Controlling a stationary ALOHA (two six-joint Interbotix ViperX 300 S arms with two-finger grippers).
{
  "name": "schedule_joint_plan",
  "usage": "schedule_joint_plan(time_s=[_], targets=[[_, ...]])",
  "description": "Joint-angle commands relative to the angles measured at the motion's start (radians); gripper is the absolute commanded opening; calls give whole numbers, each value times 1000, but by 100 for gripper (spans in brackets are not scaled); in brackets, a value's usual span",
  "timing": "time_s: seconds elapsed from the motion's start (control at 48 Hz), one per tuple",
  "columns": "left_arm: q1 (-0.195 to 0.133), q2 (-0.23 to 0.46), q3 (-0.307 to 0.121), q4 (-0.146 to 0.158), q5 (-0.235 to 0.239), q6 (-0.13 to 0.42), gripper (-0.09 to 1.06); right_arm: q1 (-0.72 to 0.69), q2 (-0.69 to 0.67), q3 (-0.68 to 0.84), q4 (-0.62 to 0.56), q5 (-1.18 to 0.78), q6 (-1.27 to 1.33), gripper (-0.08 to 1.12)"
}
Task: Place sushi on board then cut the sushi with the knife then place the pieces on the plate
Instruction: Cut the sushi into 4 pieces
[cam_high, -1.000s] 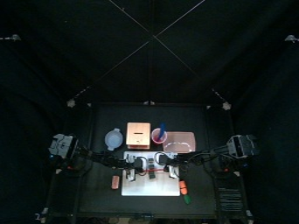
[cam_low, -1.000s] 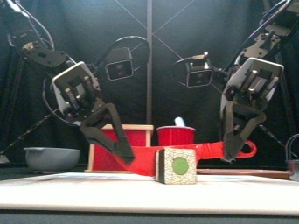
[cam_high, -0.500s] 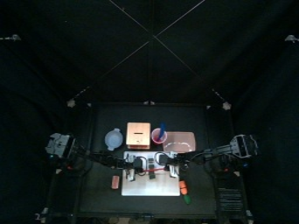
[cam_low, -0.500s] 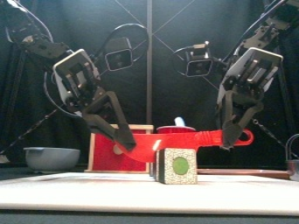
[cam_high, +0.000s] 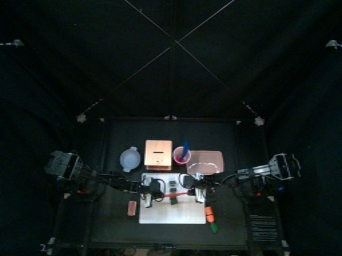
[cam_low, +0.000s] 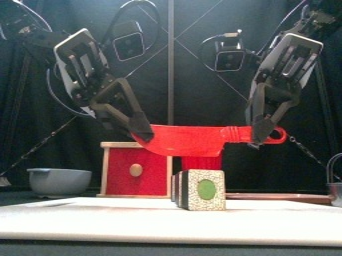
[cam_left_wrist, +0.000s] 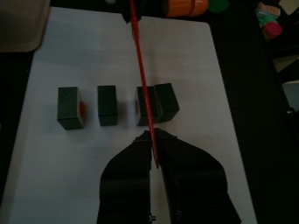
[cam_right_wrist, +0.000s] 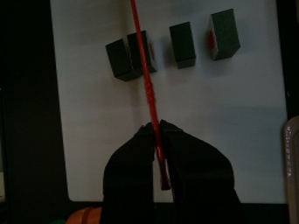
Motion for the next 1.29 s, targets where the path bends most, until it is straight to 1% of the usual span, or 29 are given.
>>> schedule_joint_plan(time_s=[0.021,0.083,0.271,0.479,1.083,1.292], targets=[[-35,-5,-17,2,-6,-2,42,0,-29,-11,9,-5,5,35],[-40,5,-20,-2,-8,-3,42,5,-28,-6,18,-5,5,35],[-57,38,-37,-28,-8,-3,42,18,-28,12,52,-5,5,35],[-61,66,-49,-40,-8,-3,42,23,-26,26,63,-8,5,35],[-61,94,-58,-41,-8,-3,42,17,-6,28,55,-14,5,35],[-55,101,-61,-40,-8,-3,42,17,17,28,55,-18,3,35]])
